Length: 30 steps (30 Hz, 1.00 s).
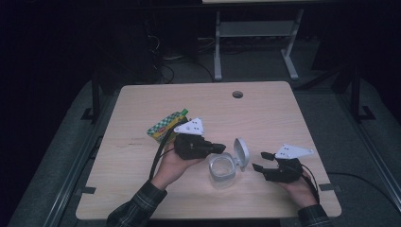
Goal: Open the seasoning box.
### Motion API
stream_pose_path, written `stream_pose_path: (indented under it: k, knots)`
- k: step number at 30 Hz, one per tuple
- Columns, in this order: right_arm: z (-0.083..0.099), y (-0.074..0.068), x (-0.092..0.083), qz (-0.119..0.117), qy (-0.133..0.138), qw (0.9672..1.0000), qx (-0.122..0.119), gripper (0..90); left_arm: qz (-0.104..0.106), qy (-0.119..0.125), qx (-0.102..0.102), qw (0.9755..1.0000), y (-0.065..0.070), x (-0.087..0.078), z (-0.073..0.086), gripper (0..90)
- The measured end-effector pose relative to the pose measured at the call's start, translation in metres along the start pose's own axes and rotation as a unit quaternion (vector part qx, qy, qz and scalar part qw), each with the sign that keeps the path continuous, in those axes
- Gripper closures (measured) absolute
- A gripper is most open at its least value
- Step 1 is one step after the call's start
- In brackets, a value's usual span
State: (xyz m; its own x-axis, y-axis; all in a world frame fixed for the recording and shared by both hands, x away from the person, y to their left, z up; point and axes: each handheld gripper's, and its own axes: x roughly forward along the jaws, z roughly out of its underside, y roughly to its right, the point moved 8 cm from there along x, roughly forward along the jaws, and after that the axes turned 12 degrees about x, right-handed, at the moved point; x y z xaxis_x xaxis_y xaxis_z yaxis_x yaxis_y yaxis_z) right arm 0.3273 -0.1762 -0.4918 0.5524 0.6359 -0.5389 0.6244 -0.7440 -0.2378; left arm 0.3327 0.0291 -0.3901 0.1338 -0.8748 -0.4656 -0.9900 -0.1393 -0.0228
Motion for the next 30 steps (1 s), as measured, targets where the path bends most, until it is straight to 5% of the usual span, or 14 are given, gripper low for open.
stream_pose_path:
  k: [16,30]
  knots:
    - [0.002,0.000,-0.002,0.001,0.000,1.0000,0.003,40.5,-0.044,-0.004,-0.029,0.9986,0.002,-0.052,0.033,90.0]
    - [0.008,-0.003,-0.009,0.001,0.002,1.0000,0.008,40.1,-0.069,-0.013,-0.046,0.9965,0.008,-0.078,0.065,90.0]
